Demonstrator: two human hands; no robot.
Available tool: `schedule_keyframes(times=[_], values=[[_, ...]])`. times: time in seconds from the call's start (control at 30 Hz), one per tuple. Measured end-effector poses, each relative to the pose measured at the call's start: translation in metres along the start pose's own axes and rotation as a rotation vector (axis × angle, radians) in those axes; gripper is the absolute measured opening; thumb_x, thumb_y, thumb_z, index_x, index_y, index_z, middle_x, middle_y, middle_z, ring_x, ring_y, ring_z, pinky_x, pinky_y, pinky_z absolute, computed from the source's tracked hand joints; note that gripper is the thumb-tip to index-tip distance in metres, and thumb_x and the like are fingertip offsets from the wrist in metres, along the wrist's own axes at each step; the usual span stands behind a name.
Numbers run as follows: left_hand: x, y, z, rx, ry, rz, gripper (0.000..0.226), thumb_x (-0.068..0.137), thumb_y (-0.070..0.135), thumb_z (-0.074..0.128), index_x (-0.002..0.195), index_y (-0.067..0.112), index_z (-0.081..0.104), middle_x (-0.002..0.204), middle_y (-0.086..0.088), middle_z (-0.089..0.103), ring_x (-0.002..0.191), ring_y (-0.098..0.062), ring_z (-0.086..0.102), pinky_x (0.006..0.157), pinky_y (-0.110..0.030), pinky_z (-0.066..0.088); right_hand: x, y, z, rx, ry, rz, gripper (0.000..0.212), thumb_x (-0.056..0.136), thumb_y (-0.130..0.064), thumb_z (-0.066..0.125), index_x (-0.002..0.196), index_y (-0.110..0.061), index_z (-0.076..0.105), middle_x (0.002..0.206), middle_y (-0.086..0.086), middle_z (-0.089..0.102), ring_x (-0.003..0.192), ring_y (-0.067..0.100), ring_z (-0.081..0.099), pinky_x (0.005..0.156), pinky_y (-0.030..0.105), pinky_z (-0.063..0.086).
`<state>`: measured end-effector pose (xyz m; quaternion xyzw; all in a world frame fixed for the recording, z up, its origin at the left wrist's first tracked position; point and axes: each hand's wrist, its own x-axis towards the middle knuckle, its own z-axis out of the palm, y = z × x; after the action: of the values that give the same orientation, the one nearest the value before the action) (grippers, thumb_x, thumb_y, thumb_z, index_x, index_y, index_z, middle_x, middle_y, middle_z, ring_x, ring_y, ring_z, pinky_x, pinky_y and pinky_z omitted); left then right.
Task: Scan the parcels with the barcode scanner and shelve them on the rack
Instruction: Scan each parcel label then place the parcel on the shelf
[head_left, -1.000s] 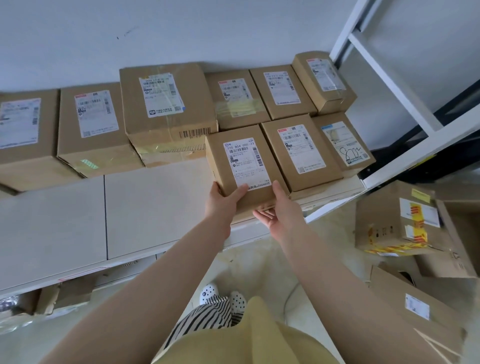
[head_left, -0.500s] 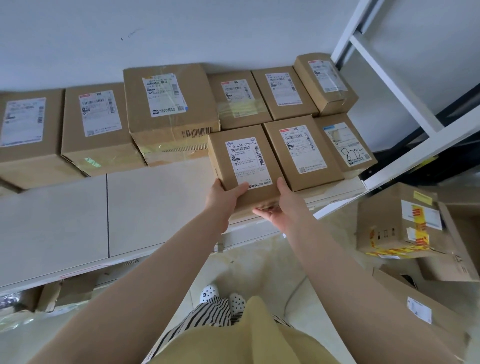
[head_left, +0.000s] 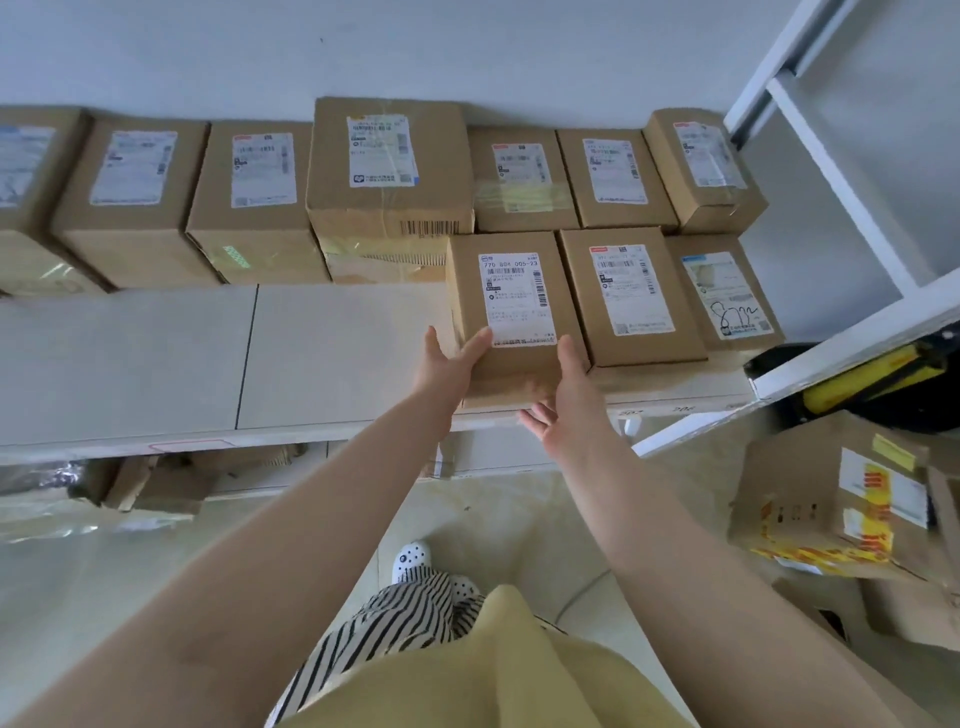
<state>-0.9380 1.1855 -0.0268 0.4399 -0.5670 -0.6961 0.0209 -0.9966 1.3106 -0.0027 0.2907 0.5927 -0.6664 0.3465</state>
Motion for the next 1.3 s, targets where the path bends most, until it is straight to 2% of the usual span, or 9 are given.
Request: schedule_keyframes(times=[0.07, 0.13, 0.2, 0.33, 0.43, 0.67, 0.87, 1.07, 1.3], values=[[-0.01, -0.012, -0.02, -0.044, 0.05, -0.022, 0.096, 0.082, 0.063, 0.069, 0.158, 0.022, 0.028, 0.152, -0.005, 0.045, 0.138, -0.027, 0.045, 0.117, -0.048, 0.035, -0.01, 0.015, -0.005, -0.063, -0.009, 0.013, 0.063, 0.085, -0.052, 0.073, 0.131, -0.018, 0.048, 0.132, 0.006, 0.047, 0.119, 0.023, 0.053, 0.101, 0.041, 0.052], [-0.025, -0.033, -0.049, -0.156, 0.128, -0.017, 0.065, 0.09, 0.05, 0.068, 0.142, 0.015, 0.052, 0.129, -0.003, 0.061, 0.122, -0.022, 0.058, 0.108, -0.041, 0.046, -0.019, 0.041, -0.001, -0.154, -0.079, 0.082, 0.047, 0.086, -0.045, 0.074, 0.117, -0.017, 0.052, 0.126, 0.007, 0.051, 0.117, 0.022, 0.055, 0.1, 0.039, 0.052], [-0.039, -0.049, -0.074, -0.29, 0.209, -0.022, 0.03, 0.098, 0.032, 0.065, 0.122, 0.014, 0.063, 0.113, -0.003, 0.069, 0.107, -0.019, 0.065, 0.098, -0.035, 0.052, -0.021, 0.06, 0.007, -0.221, -0.138, 0.111, 0.031, 0.09, -0.038, 0.072, 0.098, -0.012, 0.057, 0.106, 0.007, 0.057, 0.1, 0.019, 0.059, 0.094, 0.036, 0.051], [-0.071, -0.086, -0.143, -0.548, 0.418, -0.113, 0.014, 0.097, 0.021, 0.067, 0.109, 0.013, 0.07, 0.098, -0.003, 0.073, 0.086, -0.015, 0.068, 0.082, -0.027, 0.054, -0.027, 0.094, 0.054, -0.307, -0.274, 0.059, 0.024, 0.091, -0.029, 0.071, 0.082, -0.01, 0.062, 0.074, 0.004, 0.061, 0.061, 0.016, 0.054, 0.068, 0.029, 0.046], [-0.097, -0.108, -0.196, -0.728, 0.534, -0.141, 0.012, 0.098, 0.019, 0.065, 0.108, 0.013, 0.069, 0.094, -0.002, 0.071, 0.081, -0.012, 0.067, 0.076, -0.024, 0.053, -0.035, 0.121, 0.099, -0.315, -0.407, 0.027, 0.015, 0.093, -0.022, 0.068, 0.084, -0.01, 0.065, 0.076, 0.005, 0.067, 0.062, 0.014, 0.06, 0.057, 0.021, 0.049], [-0.143, -0.143, -0.31, -1.047, 0.64, -0.07, 0.011, 0.101, 0.019, 0.059, 0.106, 0.014, 0.067, 0.097, -0.001, 0.069, 0.084, -0.013, 0.065, 0.078, -0.023, 0.05, -0.086, 0.211, 0.199, -0.485, -0.636, 0.026, 0.016, 0.095, -0.021, 0.065, 0.084, -0.01, 0.069, 0.085, 0.007, 0.071, 0.072, 0.015, 0.064, 0.067, 0.023, 0.052], [-0.186, -0.183, -0.443, -1.023, 0.664, -0.066, 0.014, 0.097, 0.018, 0.063, 0.109, 0.012, 0.067, 0.099, -0.003, 0.071, 0.086, -0.014, 0.066, 0.078, -0.024, 0.052, -0.142, 0.322, 0.292, -0.633, -0.685, 0.012, 0.012, 0.094, -0.022, 0.067, 0.089, -0.011, 0.067, 0.082, 0.005, 0.071, 0.071, 0.014, 0.064, 0.071, 0.025, 0.052], [-0.255, -0.234, -0.595, -1.066, 0.926, -0.089, 0.005, 0.097, 0.016, 0.063, 0.096, 0.016, 0.067, 0.094, -0.001, 0.07, 0.081, -0.011, 0.066, 0.075, -0.022, 0.052, -0.207, 0.446, 0.377, -0.813, -0.745, 0.005, 0.009, 0.093, -0.018, 0.068, 0.09, -0.01, 0.068, 0.078, 0.005, 0.071, 0.065, 0.013, 0.065, 0.065, 0.025, 0.054], [-0.279, -0.268, -0.69, -1.146, 1.009, -0.099, 0.009, 0.098, 0.011, 0.059, 0.099, 0.015, 0.067, 0.091, -0.001, 0.07, 0.082, -0.011, 0.066, 0.074, -0.022, 0.051, -0.258, 0.544, 0.458, -0.974, -0.861, 0.012, 0.005, 0.094, -0.013, 0.065, 0.093, -0.009, 0.065, 0.077, 0.004, 0.069, 0.065, 0.011, 0.063, 0.061, 0.021, 0.053]])
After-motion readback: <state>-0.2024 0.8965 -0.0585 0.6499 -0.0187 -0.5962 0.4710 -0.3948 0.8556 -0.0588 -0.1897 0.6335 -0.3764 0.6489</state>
